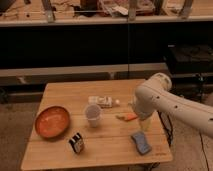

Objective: Knock the eraser over

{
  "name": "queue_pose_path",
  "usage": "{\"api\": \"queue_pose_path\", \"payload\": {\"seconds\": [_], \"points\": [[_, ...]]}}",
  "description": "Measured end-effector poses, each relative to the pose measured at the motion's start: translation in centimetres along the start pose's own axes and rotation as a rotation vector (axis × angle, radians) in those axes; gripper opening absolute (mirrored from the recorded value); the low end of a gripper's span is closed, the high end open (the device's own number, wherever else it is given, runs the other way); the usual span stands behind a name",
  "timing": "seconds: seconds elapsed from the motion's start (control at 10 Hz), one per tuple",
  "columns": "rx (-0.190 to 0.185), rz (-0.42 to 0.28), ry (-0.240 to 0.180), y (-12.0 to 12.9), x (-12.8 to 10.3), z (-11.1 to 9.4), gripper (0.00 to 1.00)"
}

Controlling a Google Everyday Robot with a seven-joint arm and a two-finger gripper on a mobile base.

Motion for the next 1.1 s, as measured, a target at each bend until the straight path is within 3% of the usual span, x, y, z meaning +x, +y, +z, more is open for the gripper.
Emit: {"api": "queue_pose_path", "payload": {"seconds": [1.1], "points": [[-0.004,-0.077,-0.023,-0.1,-2.5,0.3,0.8]]}}
